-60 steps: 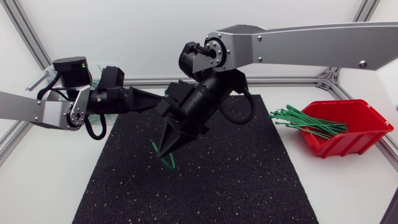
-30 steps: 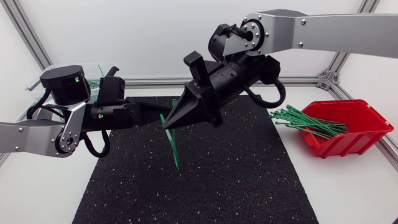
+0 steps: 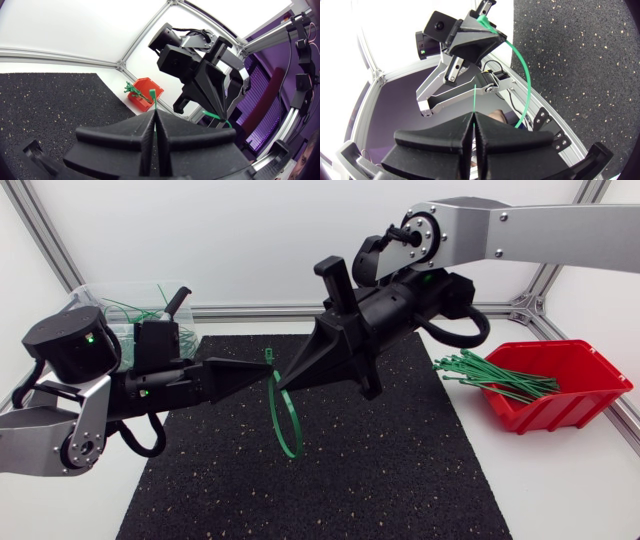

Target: Take a green cable tie from the red box, thread the tail through the head to close it, then place it in the transparent bin on the left.

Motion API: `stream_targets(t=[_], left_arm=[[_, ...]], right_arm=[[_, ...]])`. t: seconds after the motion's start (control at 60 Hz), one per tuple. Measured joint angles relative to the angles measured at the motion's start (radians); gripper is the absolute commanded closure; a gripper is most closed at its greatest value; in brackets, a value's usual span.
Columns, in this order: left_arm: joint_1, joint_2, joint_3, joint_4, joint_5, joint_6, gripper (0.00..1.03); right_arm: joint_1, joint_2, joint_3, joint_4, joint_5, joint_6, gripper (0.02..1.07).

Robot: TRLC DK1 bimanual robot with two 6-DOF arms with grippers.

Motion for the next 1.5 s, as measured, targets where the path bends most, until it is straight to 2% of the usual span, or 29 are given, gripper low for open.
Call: stream_targets(t=[0.133, 0.333, 0.583, 0.85, 1.5], left_arm=[[-0.001, 0.000, -0.036, 0.053, -0.017, 0.000, 1.00], [-0.027, -0.025, -0.084, 0.107, -0.086, 0.000, 1.00], [-0.065, -0.039, -0.085, 0.117, -0.125, 0.000, 1.00], [-0.063, -0.039, -0.085, 0.117, -0.132, -0.005, 1.00], [-0.068, -0.116, -0.104, 0.126, -0.191, -0.008, 1.00]], right_arm=[[-0.005, 0.003, 0.010, 0.000, -0.004, 0.007, 1.01], [-0.001, 0.009, 0.036, -0.004, -0.026, 0.084, 1.01], [0.010, 0.056, 0.072, -0.009, -0.073, 0.123, 1.01], [0.008, 0.097, 0.081, -0.011, -0.101, 0.130, 1.01], [-0.017, 0.109, 0.093, -0.003, -0.101, 0.130, 1.01]])
